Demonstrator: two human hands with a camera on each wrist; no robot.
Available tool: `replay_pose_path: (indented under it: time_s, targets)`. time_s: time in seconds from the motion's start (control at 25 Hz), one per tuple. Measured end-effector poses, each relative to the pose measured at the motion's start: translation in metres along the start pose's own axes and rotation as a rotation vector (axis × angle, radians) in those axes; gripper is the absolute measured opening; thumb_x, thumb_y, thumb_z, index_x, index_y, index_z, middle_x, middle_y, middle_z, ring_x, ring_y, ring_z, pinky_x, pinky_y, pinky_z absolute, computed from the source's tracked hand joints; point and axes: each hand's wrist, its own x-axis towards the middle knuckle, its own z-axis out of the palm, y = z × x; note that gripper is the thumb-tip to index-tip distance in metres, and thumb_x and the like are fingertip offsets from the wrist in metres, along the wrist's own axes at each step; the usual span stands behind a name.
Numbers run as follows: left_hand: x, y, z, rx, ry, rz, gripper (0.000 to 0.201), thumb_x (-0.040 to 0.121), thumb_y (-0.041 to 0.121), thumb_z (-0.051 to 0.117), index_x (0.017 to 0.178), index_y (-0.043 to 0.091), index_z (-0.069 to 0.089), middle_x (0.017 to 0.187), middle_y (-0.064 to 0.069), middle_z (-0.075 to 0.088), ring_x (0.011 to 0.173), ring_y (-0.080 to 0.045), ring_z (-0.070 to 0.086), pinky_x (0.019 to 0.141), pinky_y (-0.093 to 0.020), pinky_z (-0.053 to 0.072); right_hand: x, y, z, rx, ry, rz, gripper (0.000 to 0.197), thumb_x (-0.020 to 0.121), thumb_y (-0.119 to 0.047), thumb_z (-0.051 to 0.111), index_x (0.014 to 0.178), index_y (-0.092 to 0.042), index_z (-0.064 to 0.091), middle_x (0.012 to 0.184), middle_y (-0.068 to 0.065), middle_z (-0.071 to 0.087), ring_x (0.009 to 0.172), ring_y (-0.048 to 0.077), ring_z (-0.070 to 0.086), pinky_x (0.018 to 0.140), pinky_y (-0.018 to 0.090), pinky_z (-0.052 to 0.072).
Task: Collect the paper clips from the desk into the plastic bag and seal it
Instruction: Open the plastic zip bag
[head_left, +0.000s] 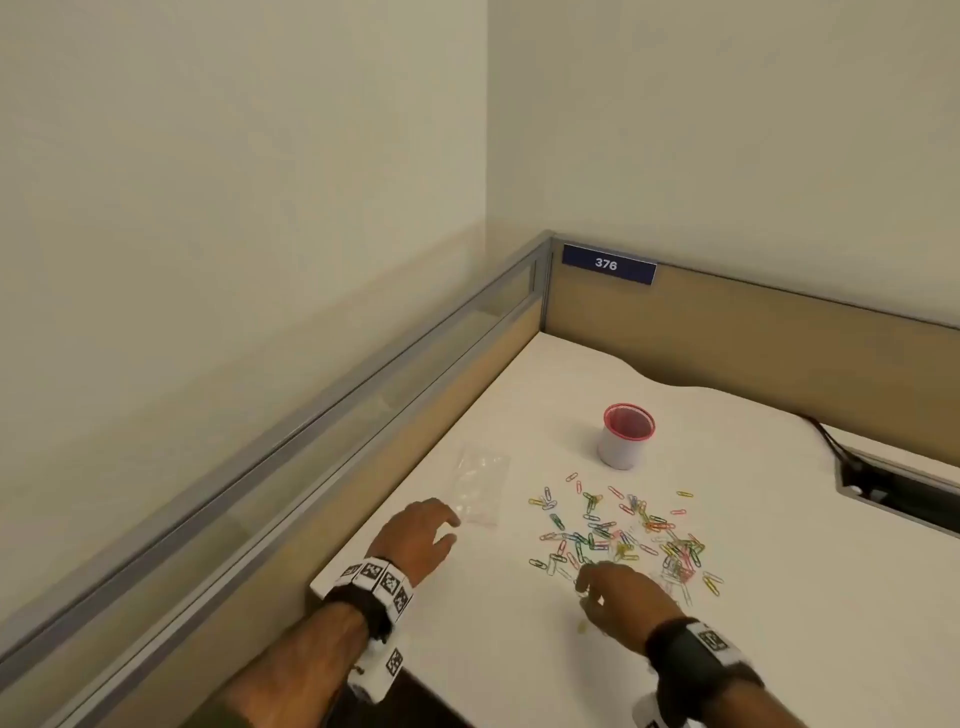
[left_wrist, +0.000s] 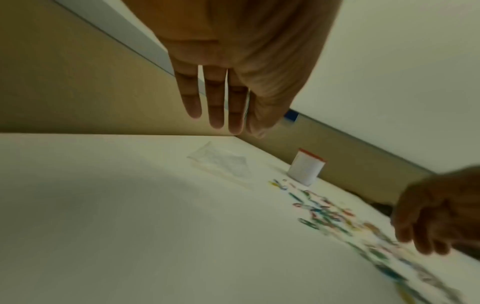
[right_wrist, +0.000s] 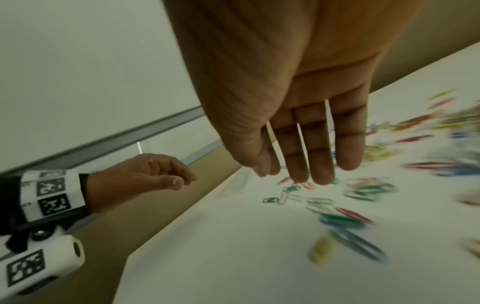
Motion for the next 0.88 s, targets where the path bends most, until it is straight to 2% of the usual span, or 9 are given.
replay_pose_path:
  time_s: [0.12,0.24,0.32,0.4,0.56,0.68,0.76,0.88]
  targets:
    - [0.047,-0.013,0.001,0.057,-0.063,-0.011,0.028,0.092,0.033,0.060,0.120,0.032,0.057,0.128,0.012,0.057,0.121,-0.016,0.053,0.099,-0.031,0.043,0.068,-0.030,-0.004,0.007,0.004,0.027,0.024,0.091,-0.030,0.052,0.114,-0.026,0.057,0.118,-0.002,0.060,0.105,0.017,0.057,0.090,0.028,0.047]
    - [0.080,-0.021,0.006,0.068,-0.175,0.006,0.042,0.088,0.036,0.066,0.127,0.031,0.054,0.135,0.010,0.055,0.126,-0.017,0.050,0.103,-0.034,0.041,0.120,-0.059,-0.001,0.050,-0.047,0.060,0.029,0.089,-0.028,0.055,0.118,-0.024,0.055,0.121,0.002,0.059,0.109,0.021,0.057,0.093,0.031,0.046]
    - [0.094,-0.025,0.011,0.066,-0.257,0.013,0.052,0.081,0.043,0.074,0.127,0.032,0.054,0.133,0.008,0.056,0.124,-0.019,0.052,0.103,-0.035,0.043,0.145,-0.065,0.006,0.088,-0.053,0.105,0.034,0.089,-0.027,0.056,0.122,-0.024,0.053,0.122,0.003,0.060,0.111,0.021,0.057,0.095,0.031,0.045]
    - [0.105,-0.027,0.013,0.083,-0.263,0.041,0.058,0.072,0.049,0.079,0.123,0.031,0.058,0.128,0.007,0.058,0.119,-0.020,0.056,0.100,-0.035,0.045,0.165,-0.074,0.009,0.141,-0.041,0.153,0.037,0.088,-0.024,0.057,0.125,-0.024,0.052,0.121,0.005,0.061,0.110,0.022,0.058,0.096,0.033,0.047]
    - [0.112,-0.027,0.017,0.255,-0.236,0.228,0.051,0.079,0.052,0.073,0.121,0.024,0.064,0.128,0.005,0.058,0.114,-0.020,0.057,0.100,-0.036,0.044,0.184,-0.081,0.014,0.265,-0.032,0.229,0.038,0.085,-0.017,0.060,0.122,-0.024,0.056,0.115,0.004,0.064,0.102,0.021,0.061,0.092,0.032,0.050]
    - [0.116,-0.029,0.019,0.295,-0.222,0.255,0.046,0.084,0.051,0.066,0.122,0.024,0.063,0.127,0.004,0.057,0.113,-0.021,0.056,0.099,-0.038,0.042,0.195,-0.079,0.013,0.314,-0.033,0.242,0.026,0.086,-0.011,0.060,0.109,-0.021,0.066,0.111,0.001,0.063,0.098,0.018,0.060,0.089,0.027,0.050]
    - [0.115,-0.029,0.021,0.301,-0.218,0.265,0.038,0.088,0.046,0.062,0.121,0.025,0.063,0.127,0.003,0.057,0.112,-0.021,0.056,0.098,-0.038,0.042,0.199,-0.079,0.013,0.312,-0.034,0.235,0.018,0.086,-0.008,0.059,0.099,-0.015,0.071,0.107,0.003,0.067,0.095,0.019,0.062,0.088,0.027,0.052]
    - [0.114,-0.028,0.022,0.274,-0.184,0.280,0.026,0.095,0.037,0.056,0.114,0.025,0.068,0.126,0.004,0.061,0.112,-0.020,0.056,0.097,-0.037,0.044,0.200,-0.076,0.007,0.354,-0.030,0.230,0.016,0.087,-0.008,0.058,0.094,-0.007,0.073,0.098,0.006,0.071,0.089,0.021,0.067,0.087,0.030,0.055]
